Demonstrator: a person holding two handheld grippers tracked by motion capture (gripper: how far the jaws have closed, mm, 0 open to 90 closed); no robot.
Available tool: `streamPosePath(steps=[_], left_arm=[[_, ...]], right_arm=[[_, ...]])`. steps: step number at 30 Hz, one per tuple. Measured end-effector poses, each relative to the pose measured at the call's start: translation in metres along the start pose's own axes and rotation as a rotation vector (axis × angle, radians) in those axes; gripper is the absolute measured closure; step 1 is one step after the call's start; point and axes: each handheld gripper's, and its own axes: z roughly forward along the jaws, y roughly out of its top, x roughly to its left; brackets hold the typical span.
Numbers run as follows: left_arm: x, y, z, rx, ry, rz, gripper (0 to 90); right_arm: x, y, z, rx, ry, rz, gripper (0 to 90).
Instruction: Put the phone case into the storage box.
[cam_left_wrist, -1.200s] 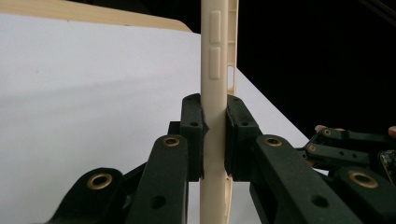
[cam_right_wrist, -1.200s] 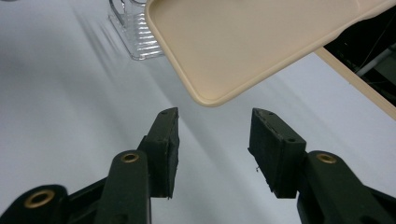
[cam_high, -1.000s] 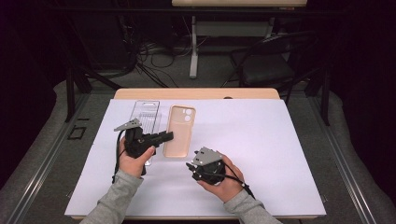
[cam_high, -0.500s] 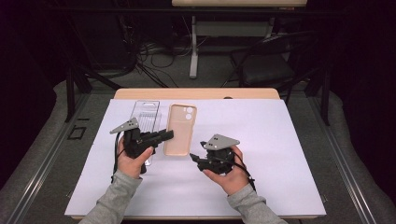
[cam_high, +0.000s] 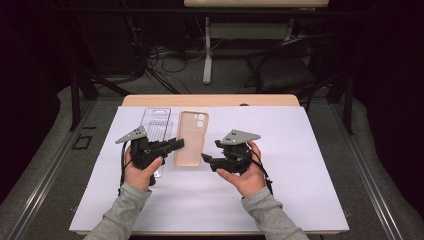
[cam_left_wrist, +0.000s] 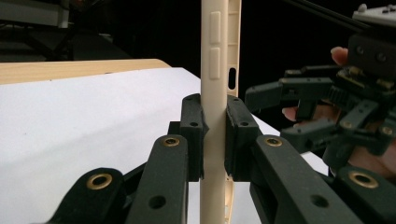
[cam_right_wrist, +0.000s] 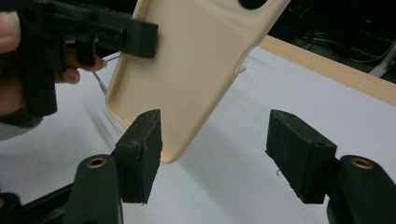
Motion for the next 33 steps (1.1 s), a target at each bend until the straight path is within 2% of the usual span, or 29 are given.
streamPosePath(steps=[5,11,20,33], left_arm=[[0.000,0.000,-0.001,-0.004,0.000,-0.004,80.4],[0.000,0.000,-0.002,-0.015,-0.021,-0.005,80.4],[-0.002,-0.003,0.000,-0.006,-0.040,-0.003,80.4],[-0.005,-0.007,0.002,0.002,-0.078,-0.015,80.4]], right_arm=[[-0.006,0.007,0.002,-0.014,-0.015,0.023,33.7],[-0.008,0.003,0.002,-0.015,0.001,0.018,30.7],[-0.013,-0.006,0.002,-0.005,0.047,0.067,30.2],[-0.024,-0.010,-0.005,-0.064,0.140,0.173,31.3]])
